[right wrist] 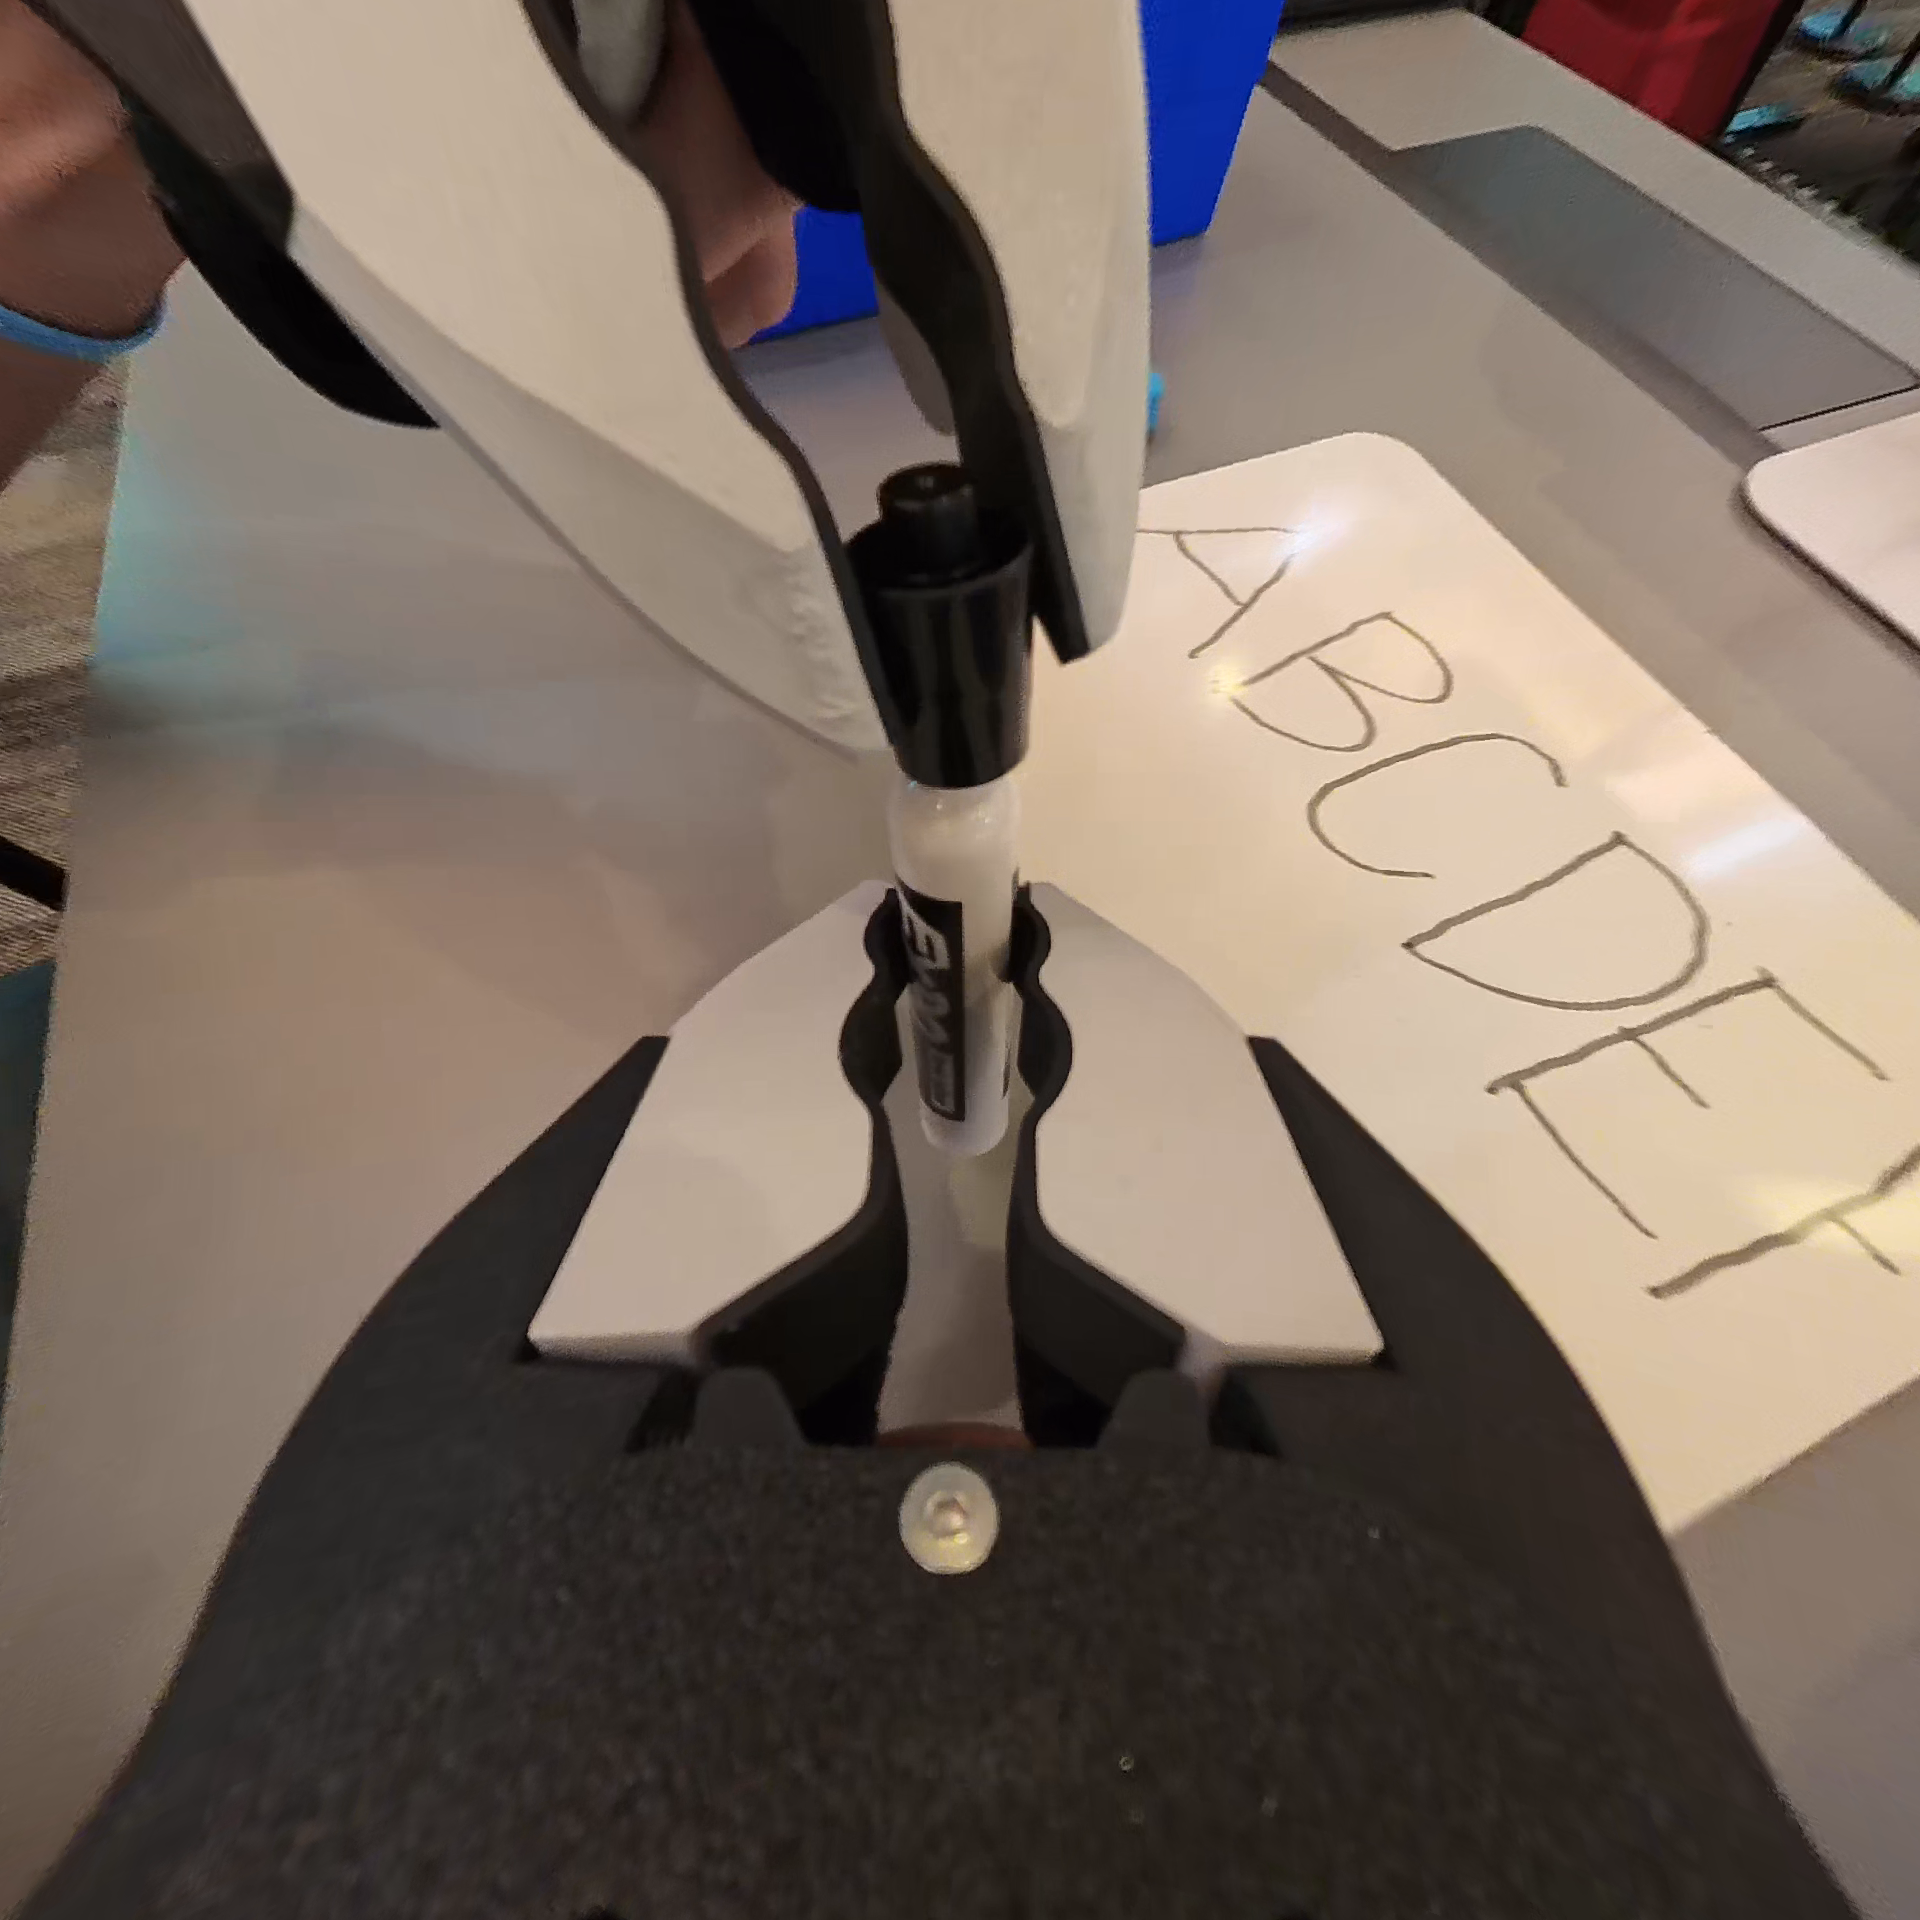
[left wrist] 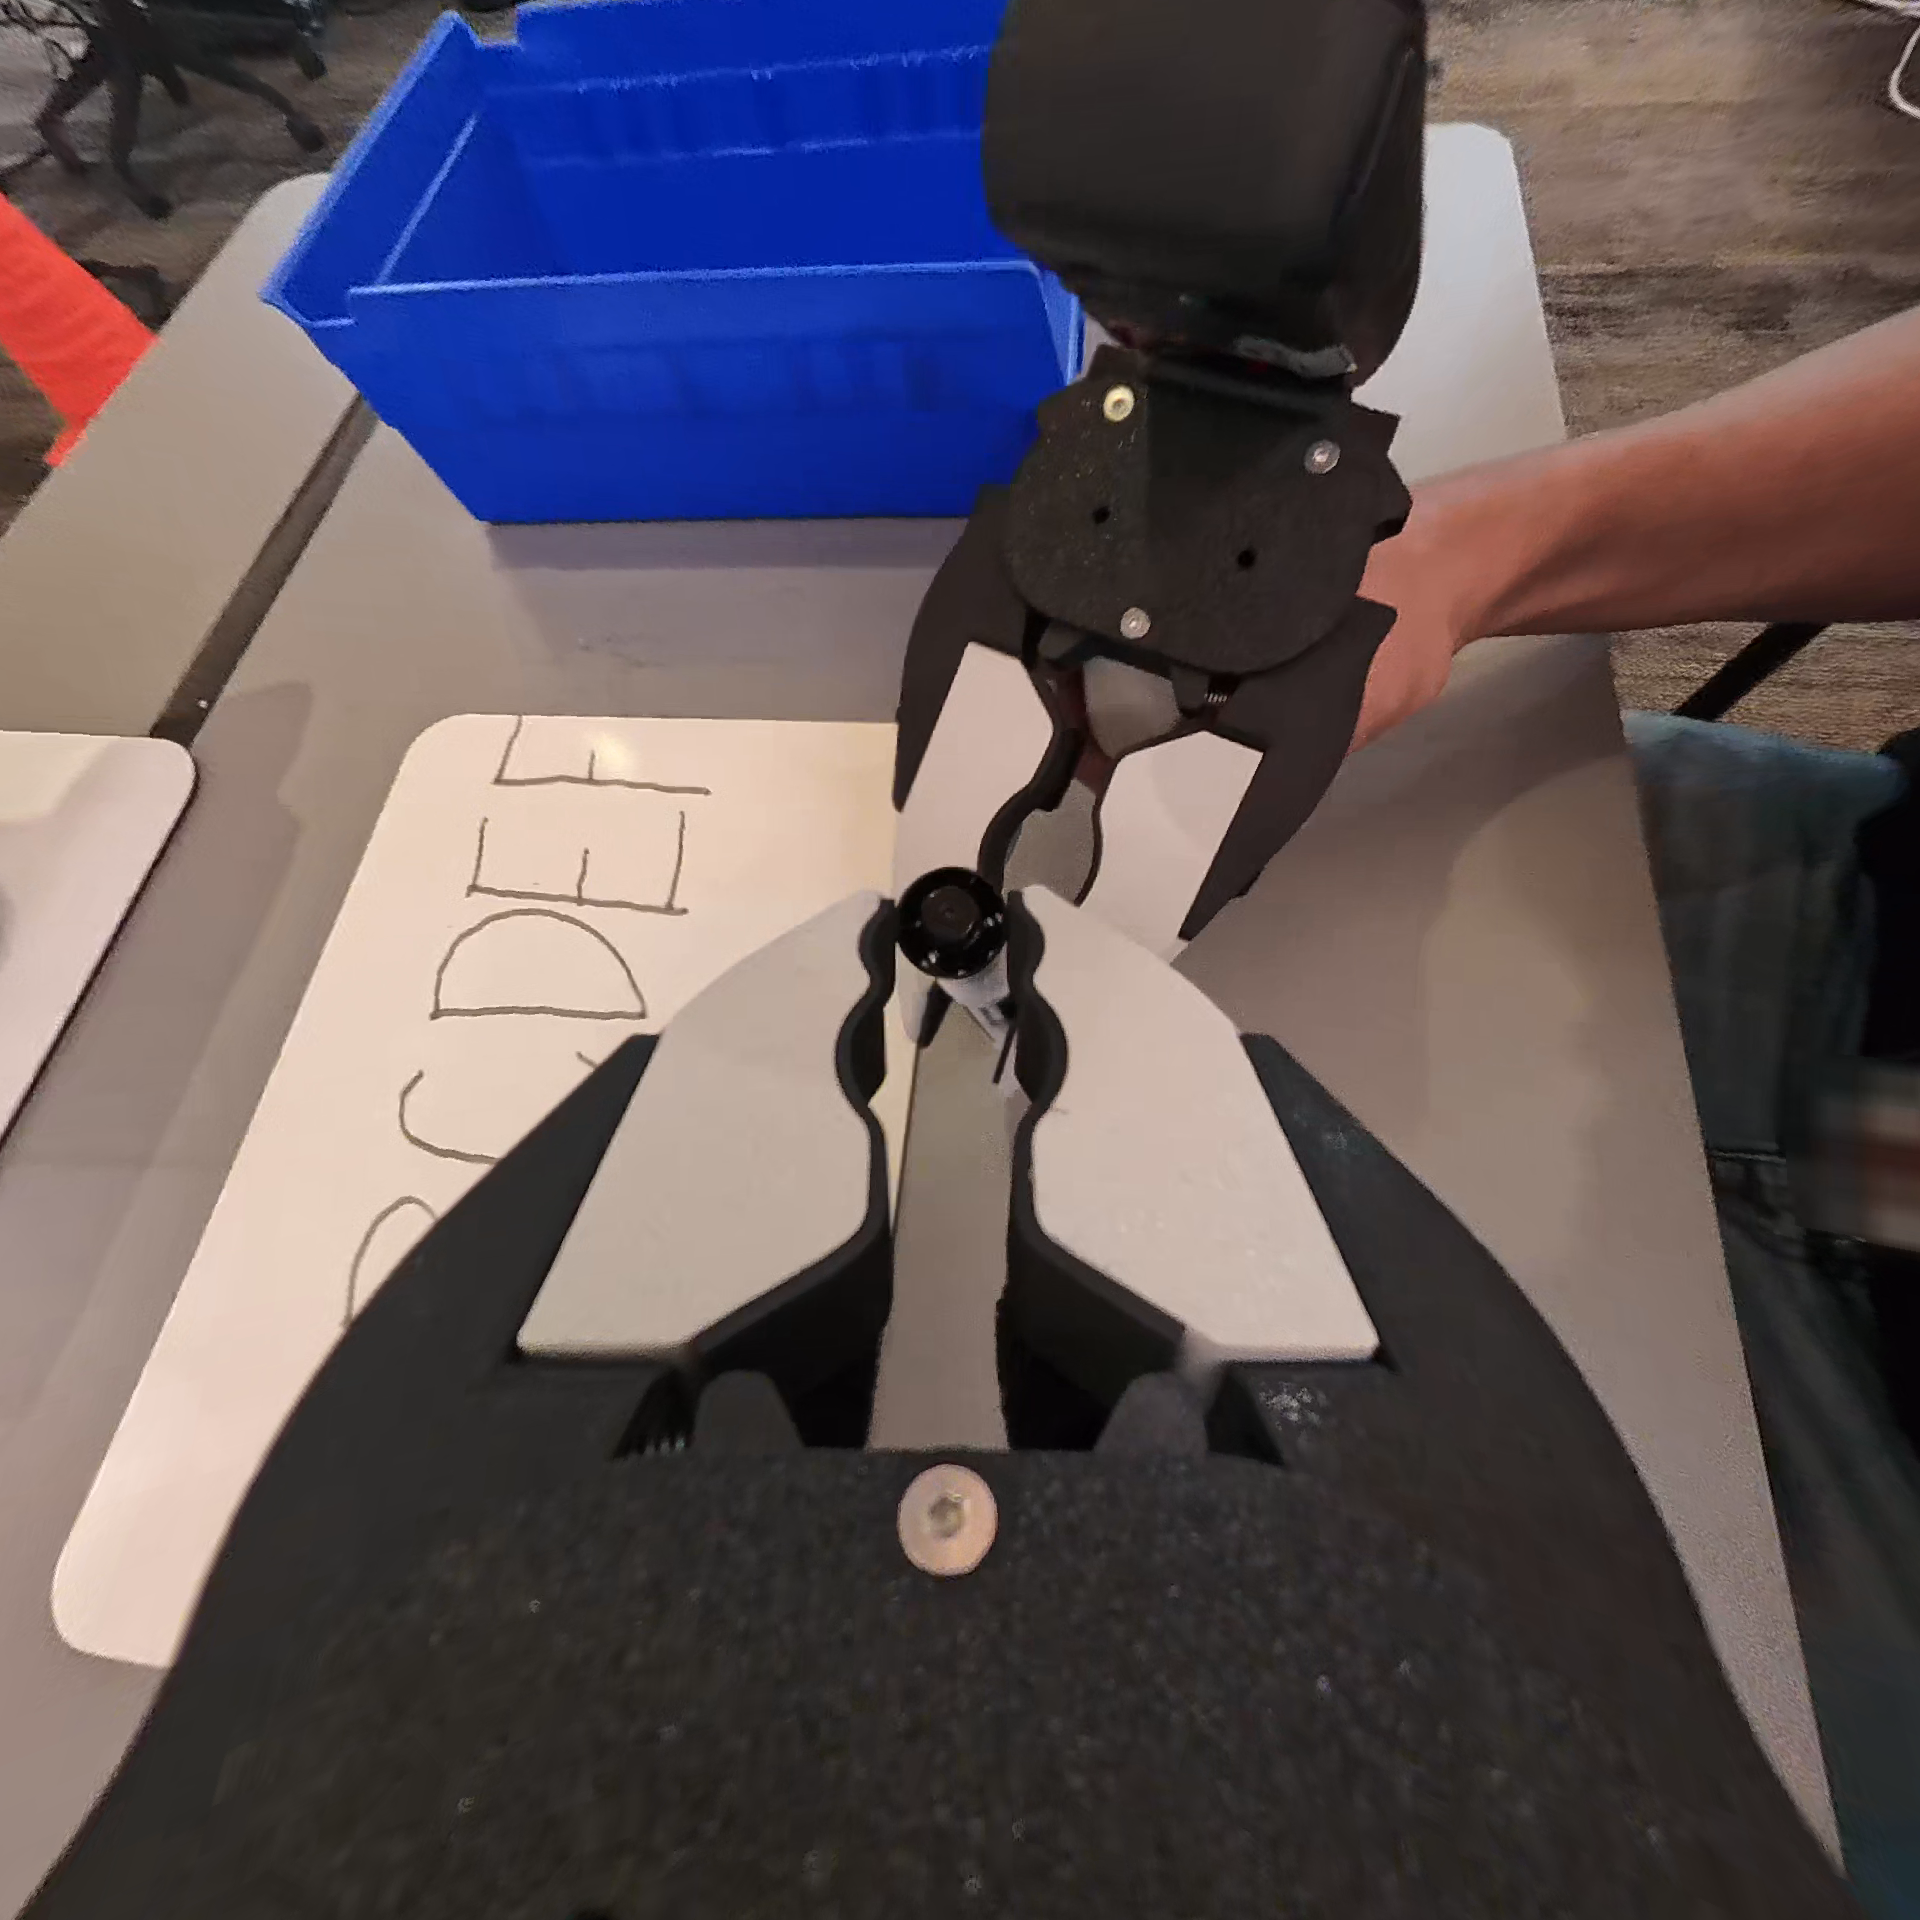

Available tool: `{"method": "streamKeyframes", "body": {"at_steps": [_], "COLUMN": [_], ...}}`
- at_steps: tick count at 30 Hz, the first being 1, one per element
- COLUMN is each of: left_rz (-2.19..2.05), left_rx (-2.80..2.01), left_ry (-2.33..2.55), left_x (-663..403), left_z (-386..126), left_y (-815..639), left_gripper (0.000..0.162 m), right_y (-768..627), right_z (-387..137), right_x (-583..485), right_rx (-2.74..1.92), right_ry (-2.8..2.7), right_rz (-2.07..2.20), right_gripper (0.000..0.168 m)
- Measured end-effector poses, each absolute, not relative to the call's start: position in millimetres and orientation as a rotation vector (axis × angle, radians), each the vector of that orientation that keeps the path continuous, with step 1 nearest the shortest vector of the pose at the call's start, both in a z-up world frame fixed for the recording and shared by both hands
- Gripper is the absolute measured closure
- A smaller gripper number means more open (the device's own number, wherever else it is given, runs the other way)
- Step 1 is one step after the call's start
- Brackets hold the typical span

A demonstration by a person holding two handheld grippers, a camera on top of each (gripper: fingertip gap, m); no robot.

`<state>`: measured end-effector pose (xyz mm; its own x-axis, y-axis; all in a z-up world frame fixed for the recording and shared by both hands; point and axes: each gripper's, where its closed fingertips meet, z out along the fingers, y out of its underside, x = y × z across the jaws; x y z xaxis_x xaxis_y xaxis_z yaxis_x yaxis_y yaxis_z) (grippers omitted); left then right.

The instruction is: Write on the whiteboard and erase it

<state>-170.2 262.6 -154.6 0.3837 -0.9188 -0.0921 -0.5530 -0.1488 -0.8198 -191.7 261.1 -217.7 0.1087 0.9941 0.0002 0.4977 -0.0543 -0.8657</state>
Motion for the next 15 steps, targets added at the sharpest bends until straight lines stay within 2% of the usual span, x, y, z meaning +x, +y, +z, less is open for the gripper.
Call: {"method": "streamKeyframes", "body": {"at_steps": [1, 4, 7, 10, 14, 15], "left_rz": [-0.566, -0.584, -0.628, -0.626, -0.645, -0.642], "left_rx": [-1.826, -1.878, -1.883, -1.893, -1.879, -1.877], "left_ry": [1.273, 1.219, 1.217, 1.260, 1.346, 1.352], "left_x": [-170.4, -176.3, -172.6, -165.3, -159.0, -158.7], "left_z": [-153.9, -155.1, -157.1, -165.0, -172.7, -173.0], "left_y": [263.1, 268.4, 267.1, 264.1, 253.3, 252.6], "left_gripper": [0.140, 0.114, 0.108, 0.111, 0.142, 0.142], "right_y": [263.8, 274.1, 275.9, 271.3, 271.2, 271.6], "right_z": [-215.6, -212.7, -216.9, -220.5, -222.5, -222.0], "right_x": [-189.4, -177.0, -166.5, -163.9, -159.6, -157.8], "right_rx": [-1.649, -1.666, -1.683, -1.675, -1.656, -1.650], "right_ry": [-1.484, -1.506, -1.603, -1.682, -1.742, -1.755], "right_rz": [0.828, 0.697, 0.547, 0.465, 0.344, 0.317], "right_gripper": [0.150, 0.150, 0.149, 0.149, 0.149, 0.149]}}
